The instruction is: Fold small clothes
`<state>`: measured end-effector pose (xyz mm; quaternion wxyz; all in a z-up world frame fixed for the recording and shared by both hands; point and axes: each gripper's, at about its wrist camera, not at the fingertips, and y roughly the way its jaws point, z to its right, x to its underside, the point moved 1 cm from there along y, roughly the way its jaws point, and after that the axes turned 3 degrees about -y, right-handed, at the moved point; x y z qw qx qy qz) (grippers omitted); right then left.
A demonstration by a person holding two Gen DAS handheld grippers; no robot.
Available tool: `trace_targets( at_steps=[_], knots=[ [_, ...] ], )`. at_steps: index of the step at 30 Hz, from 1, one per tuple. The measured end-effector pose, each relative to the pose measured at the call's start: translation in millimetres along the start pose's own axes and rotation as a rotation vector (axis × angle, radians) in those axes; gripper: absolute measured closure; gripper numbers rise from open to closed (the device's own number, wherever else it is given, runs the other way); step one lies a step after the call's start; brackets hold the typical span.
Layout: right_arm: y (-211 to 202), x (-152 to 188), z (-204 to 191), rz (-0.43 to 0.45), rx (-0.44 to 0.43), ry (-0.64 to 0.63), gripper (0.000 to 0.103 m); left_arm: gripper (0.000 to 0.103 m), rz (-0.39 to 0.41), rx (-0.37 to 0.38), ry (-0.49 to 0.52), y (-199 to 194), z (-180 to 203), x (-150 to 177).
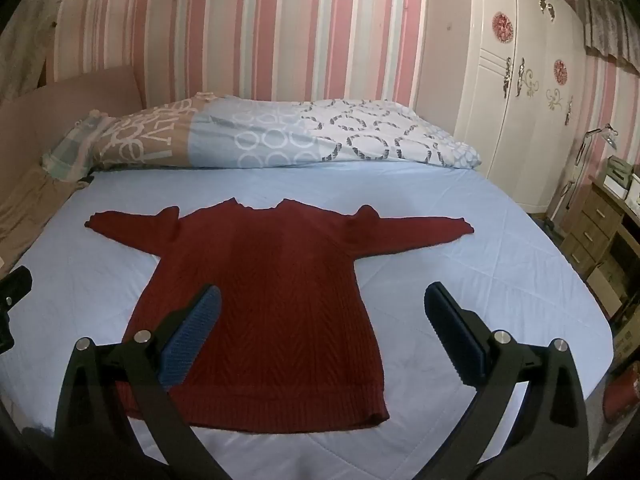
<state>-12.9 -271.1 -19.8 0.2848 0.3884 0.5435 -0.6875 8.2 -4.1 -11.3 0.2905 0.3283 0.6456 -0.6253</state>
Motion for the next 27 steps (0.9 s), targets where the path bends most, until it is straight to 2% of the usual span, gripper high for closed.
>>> trace_targets(
  at_steps=[12, 21, 25, 27],
  knots=[
    [-1, 0, 0, 0.0, 0.004, -0.003, 0.003, 0.002, 0.0, 0.001, -0.004, -4, 2, -4],
    [-2, -1, 0, 0.0, 0.004, -0.005, 0.003, 0.002, -0.037, -0.003, -0.026, -1, 2, -11],
    [-2, -2, 0, 0.002, 0.005, -0.005, 0.003, 0.002, -0.006, -0.008, 0.002, -3, 6, -11],
    [-2, -3, -1, 0.001, 0.006, -0.007, 0.003, 0.002, 0.001, 0.022, -0.011, -3, 5, -11]
  ],
)
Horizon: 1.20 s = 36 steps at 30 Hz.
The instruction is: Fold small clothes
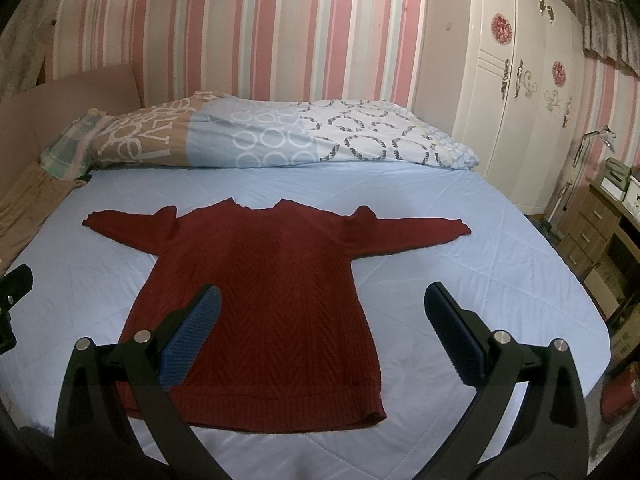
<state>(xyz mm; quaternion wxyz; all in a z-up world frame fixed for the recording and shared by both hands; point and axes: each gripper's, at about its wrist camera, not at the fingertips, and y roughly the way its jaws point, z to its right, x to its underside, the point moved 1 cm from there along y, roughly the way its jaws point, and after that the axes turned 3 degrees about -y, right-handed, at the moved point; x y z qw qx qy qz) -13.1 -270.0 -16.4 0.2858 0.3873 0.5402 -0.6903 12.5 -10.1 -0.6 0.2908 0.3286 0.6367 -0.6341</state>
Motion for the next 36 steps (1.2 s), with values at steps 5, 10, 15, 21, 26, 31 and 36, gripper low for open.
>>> trace_targets(
  at_steps=[5, 10, 15, 21, 26, 31, 36],
  knots=[
    [7, 5, 3, 0.004, 0.004, 0.009, 0.003, 0.002, 0.044, 0.004, -0.057, -5, -10, 1],
    [7, 7, 9, 0.005, 0.005, 0.006, 0.003, 0.002, 0.053, -0.013, -0.043, -9, -12, -3],
    [8, 5, 9, 0.005, 0.009, 0.005, 0.003, 0.002, 0.044, -0.05, 0.006, -8, -8, -3],
    [7, 2, 10, 0.01, 0.008, 0.005, 0.003, 0.002, 0.04, -0.044, -0.014, -8, -11, -5],
    [7, 2, 9, 0.011, 0.009, 0.005, 0.003, 0.002, 0.037, -0.04, -0.024, -9, -14, -5],
    [7, 1, 9, 0.011, 0.01, 0.005, 0.003, 0.002, 0.04, -0.039, -0.02, -9, -14, -6],
    [7, 2, 9, 0.01, 0.01, 0.005, 0.003, 0.002, 0.038, -0.038, -0.02, -9, -13, -6]
  ],
)
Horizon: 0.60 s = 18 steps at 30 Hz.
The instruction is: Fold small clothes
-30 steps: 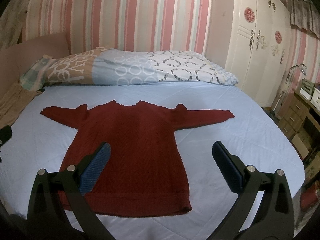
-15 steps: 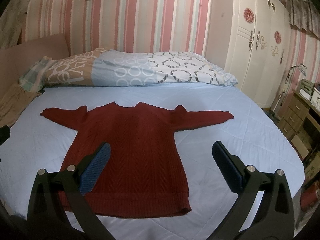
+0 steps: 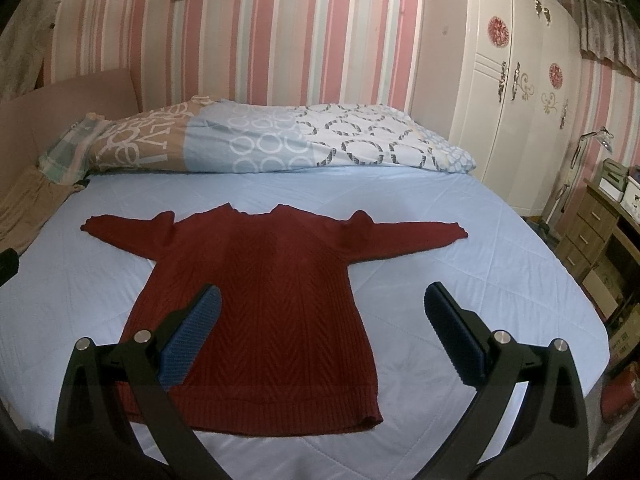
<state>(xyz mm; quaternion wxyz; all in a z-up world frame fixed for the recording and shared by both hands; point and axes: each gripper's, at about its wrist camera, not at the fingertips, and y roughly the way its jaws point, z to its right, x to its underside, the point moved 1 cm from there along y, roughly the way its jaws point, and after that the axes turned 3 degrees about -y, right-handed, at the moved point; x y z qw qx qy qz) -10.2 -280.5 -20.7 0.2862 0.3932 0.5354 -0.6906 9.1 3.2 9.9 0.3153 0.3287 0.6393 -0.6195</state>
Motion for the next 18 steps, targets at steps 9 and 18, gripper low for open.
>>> trace_targets(
  at_steps=[9, 18],
  knots=[
    [0, 1, -1, -0.005, 0.003, -0.004, 0.003, 0.002, -0.009, 0.009, 0.001, 2, -2, 1],
    [12, 4, -7, -0.023, -0.005, -0.008, 0.003, 0.002, -0.029, 0.007, 0.006, 18, -1, 4]
  ],
)
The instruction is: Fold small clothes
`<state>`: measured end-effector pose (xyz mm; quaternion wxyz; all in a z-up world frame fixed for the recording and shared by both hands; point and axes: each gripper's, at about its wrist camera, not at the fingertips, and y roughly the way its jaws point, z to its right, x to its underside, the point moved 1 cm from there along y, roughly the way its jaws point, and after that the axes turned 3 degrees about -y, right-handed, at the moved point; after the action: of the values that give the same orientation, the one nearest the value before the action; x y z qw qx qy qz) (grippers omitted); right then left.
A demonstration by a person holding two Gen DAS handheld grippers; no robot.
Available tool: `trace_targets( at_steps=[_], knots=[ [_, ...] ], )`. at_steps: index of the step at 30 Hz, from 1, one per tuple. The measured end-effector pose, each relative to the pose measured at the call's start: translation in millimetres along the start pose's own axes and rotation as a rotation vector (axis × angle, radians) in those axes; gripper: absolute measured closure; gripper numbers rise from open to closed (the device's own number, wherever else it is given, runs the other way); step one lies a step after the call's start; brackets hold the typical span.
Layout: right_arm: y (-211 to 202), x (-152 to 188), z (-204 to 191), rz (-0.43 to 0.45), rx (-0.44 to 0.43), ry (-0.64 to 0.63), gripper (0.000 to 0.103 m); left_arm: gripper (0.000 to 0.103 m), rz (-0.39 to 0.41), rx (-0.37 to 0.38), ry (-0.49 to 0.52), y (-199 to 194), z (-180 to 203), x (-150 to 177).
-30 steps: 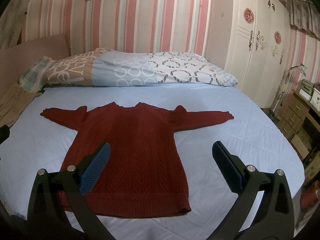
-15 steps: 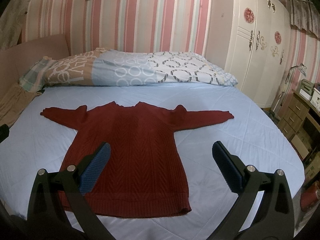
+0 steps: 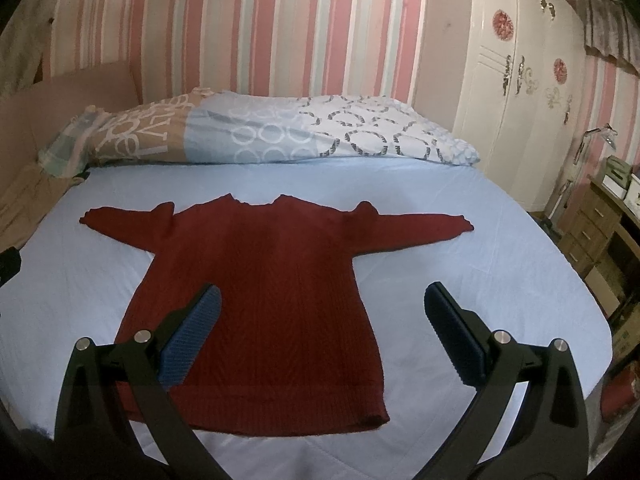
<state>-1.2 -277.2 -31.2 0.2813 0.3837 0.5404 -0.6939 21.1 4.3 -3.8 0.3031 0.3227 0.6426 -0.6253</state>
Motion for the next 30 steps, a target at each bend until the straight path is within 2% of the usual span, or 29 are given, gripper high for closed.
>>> trace_targets(
  at_steps=[6, 10, 14, 17, 22, 25, 27, 30],
  knots=[
    [13, -3, -8, 0.028, 0.008, 0.002, 0.003, 0.002, -0.011, 0.0, 0.029, 24, -1, 3],
    [40, -14, -21, 0.017, 0.002, -0.02, 0.003, 0.002, -0.05, -0.018, 0.03, 57, -9, 2],
    [73, -29, -39, 0.001, -0.018, -0.025, 0.003, 0.002, -0.026, -0.042, 0.008, 88, -25, -8],
    [103, -40, -57, -0.022, -0.032, -0.043, 0.003, 0.002, -0.047, -0.066, 0.029, 125, -39, -20],
    [149, -58, -90, -0.032, -0.042, -0.076, 0.003, 0.002, -0.047, -0.044, -0.025, 193, -77, -51],
    [176, -67, -113, -0.034, -0.057, -0.105, 0.003, 0.002, -0.05, -0.098, -0.011, 240, -100, -68],
    [193, -70, -128, -0.034, -0.062, -0.132, 0.003, 0.002, -0.1, -0.125, 0.007, 273, -116, -76],
    [220, -73, -148, -0.039, -0.066, -0.179, 0.003, 0.002, -0.104, -0.11, -0.071, 316, -150, -85]
  ],
)
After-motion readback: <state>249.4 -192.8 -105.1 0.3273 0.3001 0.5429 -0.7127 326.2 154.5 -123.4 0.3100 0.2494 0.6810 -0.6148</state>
